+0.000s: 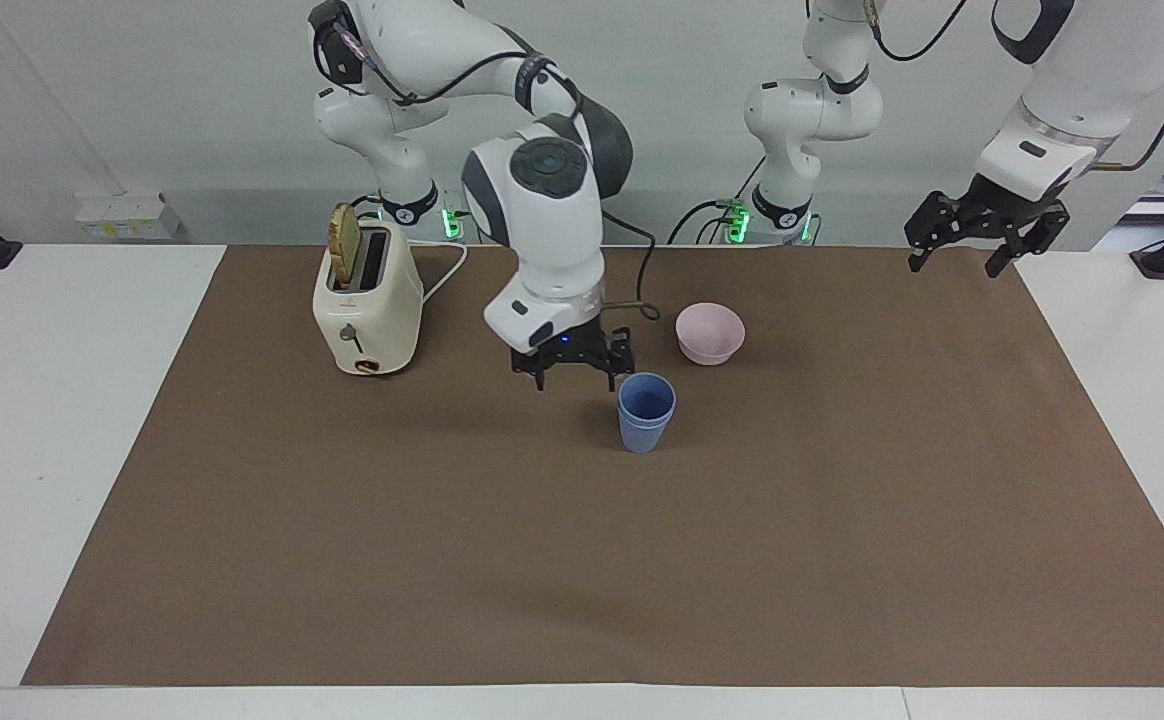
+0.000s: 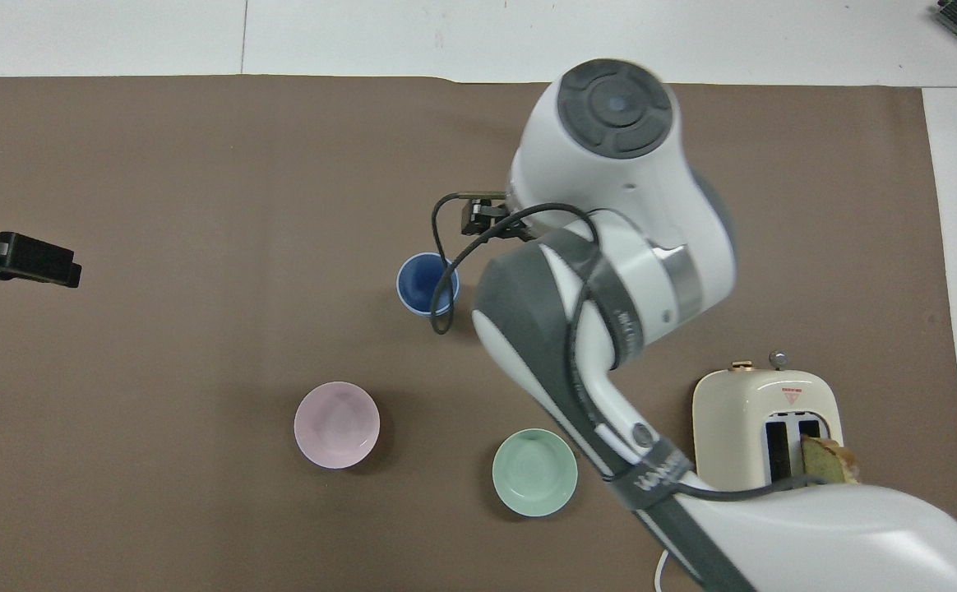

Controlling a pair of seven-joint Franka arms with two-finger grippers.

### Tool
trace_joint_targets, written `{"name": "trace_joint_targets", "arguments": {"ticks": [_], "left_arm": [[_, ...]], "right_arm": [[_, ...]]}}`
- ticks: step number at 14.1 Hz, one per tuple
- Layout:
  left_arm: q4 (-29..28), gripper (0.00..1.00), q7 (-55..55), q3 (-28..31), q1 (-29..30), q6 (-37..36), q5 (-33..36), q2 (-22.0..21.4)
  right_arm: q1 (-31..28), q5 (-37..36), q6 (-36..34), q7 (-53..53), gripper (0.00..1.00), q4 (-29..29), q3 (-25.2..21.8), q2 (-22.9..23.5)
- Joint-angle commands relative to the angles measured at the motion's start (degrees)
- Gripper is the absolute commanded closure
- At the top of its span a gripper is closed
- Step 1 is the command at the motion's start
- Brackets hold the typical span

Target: Stack blue cups with both arms

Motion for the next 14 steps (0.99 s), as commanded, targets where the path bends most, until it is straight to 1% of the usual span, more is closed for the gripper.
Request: {"name": "trace_joint_targets", "arguments": {"ticks": [1, 2, 4, 6, 8, 9, 10, 11, 13, 14], "left_arm": [[-1.1, 0.0, 0.3, -0.5, 0.6, -0.1, 1.0, -1.3], [-1.1, 0.0, 0.2, -0.4, 0.6, -0.1, 1.0, -1.3], [-1.1, 0.0, 0.2, -0.4, 0.6, -0.1, 1.0, -1.3], [-1.1, 0.0, 0.2, -0.5, 0.6, -0.1, 1.0, -1.3], [-1.1, 0.0, 0.2, -0.4, 0.6, -0.1, 1.0, -1.2], [-1.1, 0.0, 0.3, -0.5, 0.6, -0.1, 1.0, -1.3], [-1.1, 0.0, 0.2, -0.4, 0.6, -0.1, 1.0, -1.3], [-1.1, 0.0, 0.2, -0.5, 0.6, -0.1, 1.0, -1.2], [-1.1, 0.0, 0.3, -0.4, 0.6, -0.1, 1.0, -1.3], [-1.1, 0.0, 0.3, -0.5, 0.6, -0.1, 1.0, -1.2]], "right_arm": [[-4.0, -0.8, -7.4, -7.0, 0.0, -1.3, 0.4, -7.3], [-5.7, -0.8, -8.9, -8.4, 0.0, -1.3, 0.3, -9.3], [-11.0, -0.8, -12.0, -13.6, 0.0, -1.3, 0.3, -12.4], [-16.6, -0.8, -14.7, -21.1, 0.0, -1.1, 0.2, -13.0], [-20.6, -0.8, -14.8, -24.6, 0.0, -1.3, 0.2, -13.3], [-22.0, -0.5, -14.7, -26.0, 0.0, -2.0, 0.4, -14.5], [-22.2, -0.3, -14.8, -26.6, 0.0, -2.2, 0.4, -14.7], [-21.7, 0.0, -14.1, -26.3, 0.0, -3.8, 0.5, -15.3], [-21.7, 0.6, -9.9, -26.4, 0.0, -9.6, 0.6, -18.4], [-21.7, 0.6, -9.7, -26.0, 0.0, -10.8, 0.6, -19.2]]}}
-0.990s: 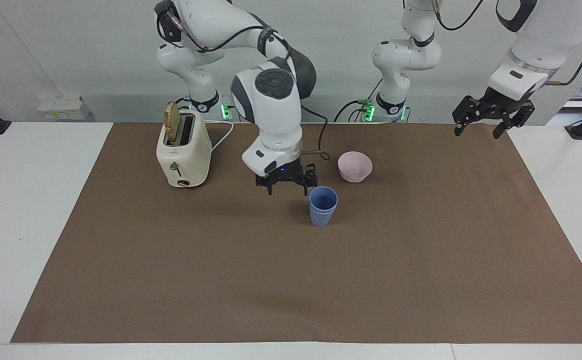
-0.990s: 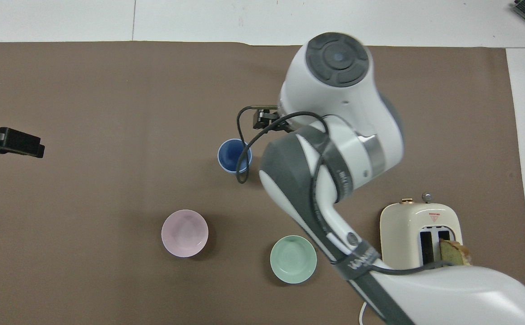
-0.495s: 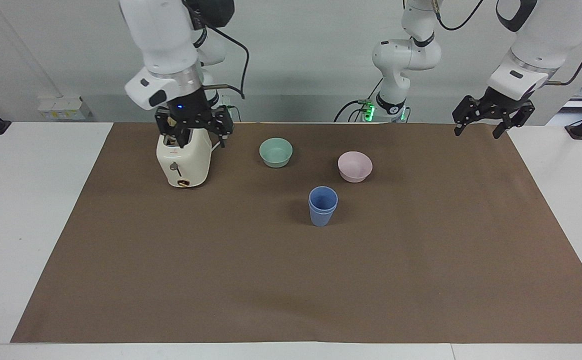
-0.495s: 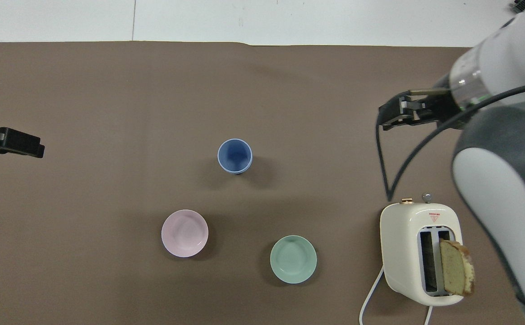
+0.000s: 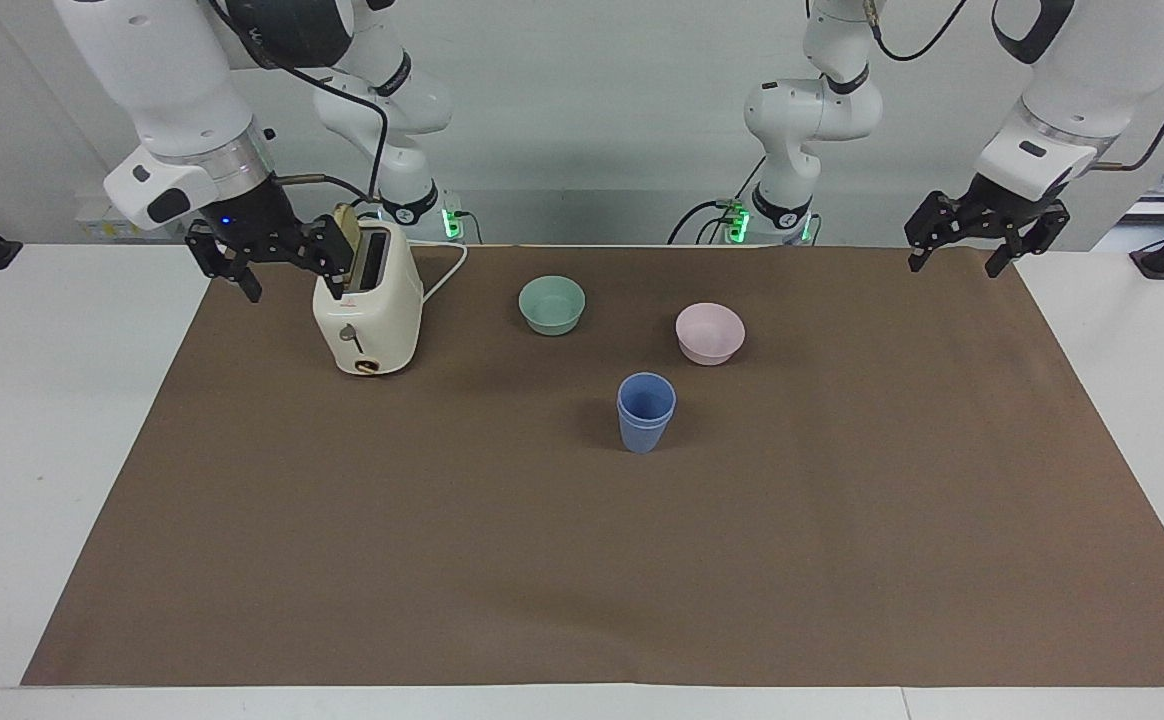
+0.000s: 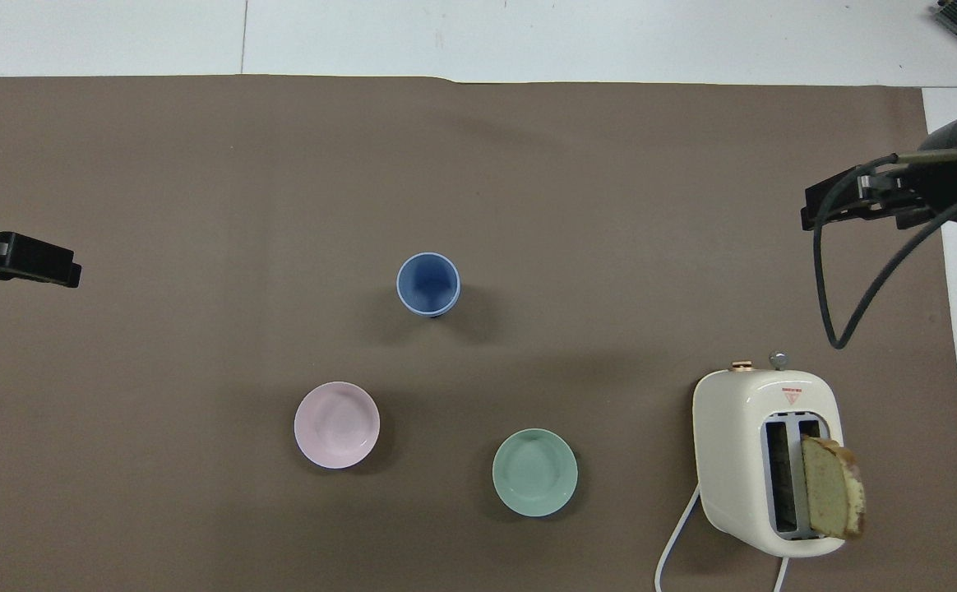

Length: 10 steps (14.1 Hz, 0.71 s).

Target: Stack blue cups with both arms

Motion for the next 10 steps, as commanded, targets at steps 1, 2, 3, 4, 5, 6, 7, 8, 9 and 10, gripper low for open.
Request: {"name": "trace_joint_targets", "arguments": {"ticks": [1, 2, 3, 4, 5, 6, 7, 8, 9, 10], "left_arm": [[-1.1, 0.0, 0.2, -0.4, 0.6, -0.1, 1.0, -1.2], [-1.2, 0.0, 0.2, -0.4, 0.6, -0.1, 1.0, -1.3], [-1.1, 0.0, 0.2, -0.5, 0.6, -0.1, 1.0, -1.2], [-1.1, 0.0, 0.2, -0.4, 0.6, -0.1, 1.0, -1.3], [-1.1, 0.0, 0.2, -0.5, 0.6, -0.1, 1.0, -1.3], [-1.1, 0.0, 0.3, -0.4, 0.6, -0.1, 1.0, -1.3], [-1.1, 0.0, 0.2, -0.5, 0.6, -0.1, 1.0, -1.2], [-1.1, 0.0, 0.3, -0.5, 0.6, -0.1, 1.0, -1.3], [-1.1, 0.0, 0.2, -0.5, 0.6, -0.1, 1.0, -1.3], [-1.2, 0.0, 0.2, -0.4, 0.6, -0.1, 1.0, -1.3]], "right_arm": [[-0.2, 0.6, 3.0, 0.6, 0.0, -7.9, 0.3, -5.1], [-0.5, 0.6, 3.1, 0.6, 0.0, -8.2, 0.3, -5.2], [-0.6, 0.6, 3.0, 0.5, 0.0, -8.2, 0.3, -5.2], [-0.6, 0.5, 3.0, 0.4, 0.0, -8.2, 0.3, -5.2], [-0.5, 0.5, 3.0, 0.3, 0.0, -8.3, 0.3, -5.3], [-0.5, 0.5, 3.0, 0.3, 0.0, -8.4, 0.3, -5.3], [-0.5, 0.5, 3.0, 0.2, 0.0, -8.5, 0.3, -5.3], [-0.5, 0.5, 3.0, 0.3, 0.0, -8.5, 0.3, -5.4], [-0.5, 0.5, 3.0, 0.2, 0.0, -8.5, 0.3, -5.4], [-0.5, 0.5, 2.9, 0.2, 0.0, -8.5, 0.3, -5.4]]}}
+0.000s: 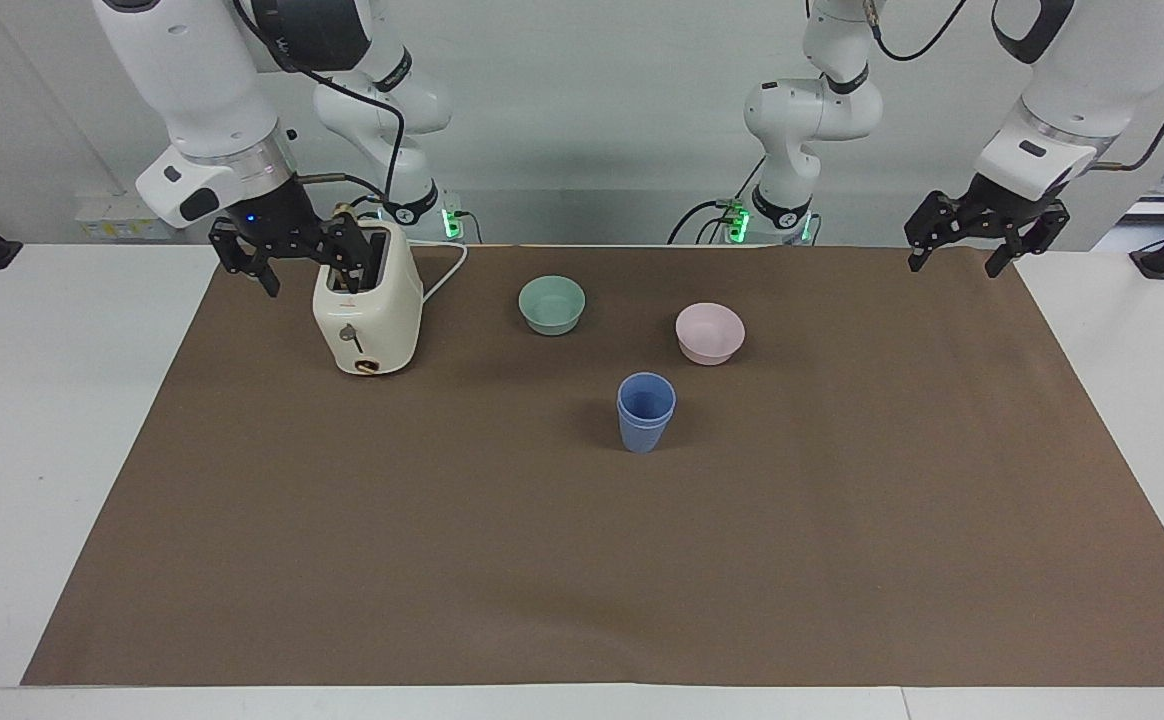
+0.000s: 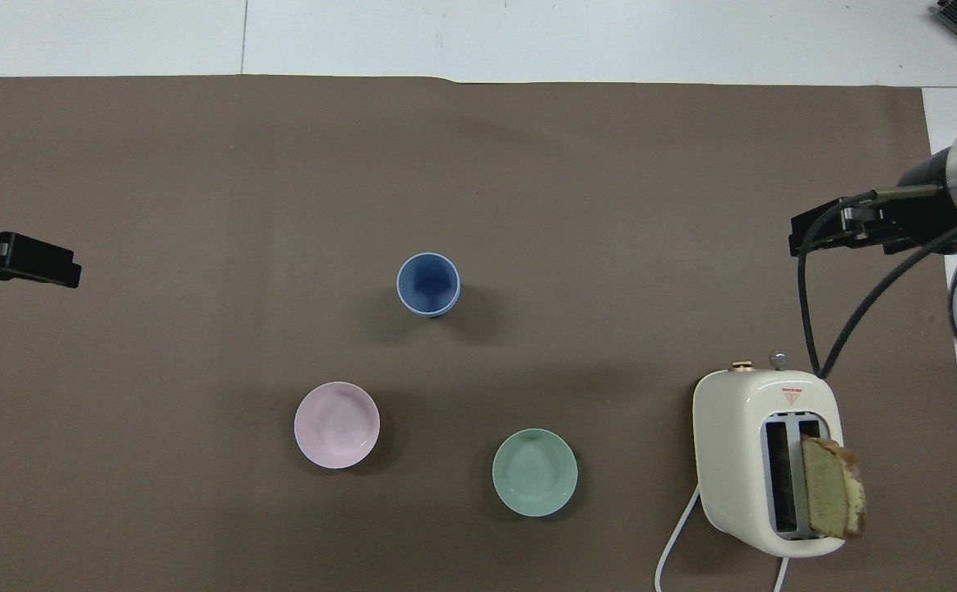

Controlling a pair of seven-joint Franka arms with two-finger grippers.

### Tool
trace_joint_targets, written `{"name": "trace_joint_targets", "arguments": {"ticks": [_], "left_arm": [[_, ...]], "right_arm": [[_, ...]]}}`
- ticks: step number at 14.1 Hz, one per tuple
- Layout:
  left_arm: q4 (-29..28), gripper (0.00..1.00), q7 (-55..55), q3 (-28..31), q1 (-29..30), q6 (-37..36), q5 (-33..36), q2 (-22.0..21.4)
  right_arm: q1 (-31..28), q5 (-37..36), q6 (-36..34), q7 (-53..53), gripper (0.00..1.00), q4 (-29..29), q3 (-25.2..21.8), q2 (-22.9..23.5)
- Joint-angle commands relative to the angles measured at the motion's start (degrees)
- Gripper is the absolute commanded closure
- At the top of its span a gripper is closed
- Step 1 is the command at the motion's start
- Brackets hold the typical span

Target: Stack blue cups with both arms

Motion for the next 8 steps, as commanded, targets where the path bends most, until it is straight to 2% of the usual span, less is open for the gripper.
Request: {"name": "trace_joint_targets", "arguments": {"ticks": [1, 8], "left_arm": [[-1.1, 0.0, 0.2, -0.4, 0.6, -0.1, 1.0, -1.3], [-1.2, 0.0, -0.2, -0.5, 0.4, -0.2, 0.6, -1.3]], "right_arm": [[-0.6, 0.5, 1.1, 0.0, 0.0, -2.2, 0.3, -1.8], [-0.8, 0.5, 1.5, 0.0, 0.0, -2.3, 0.3, -1.8]]}}
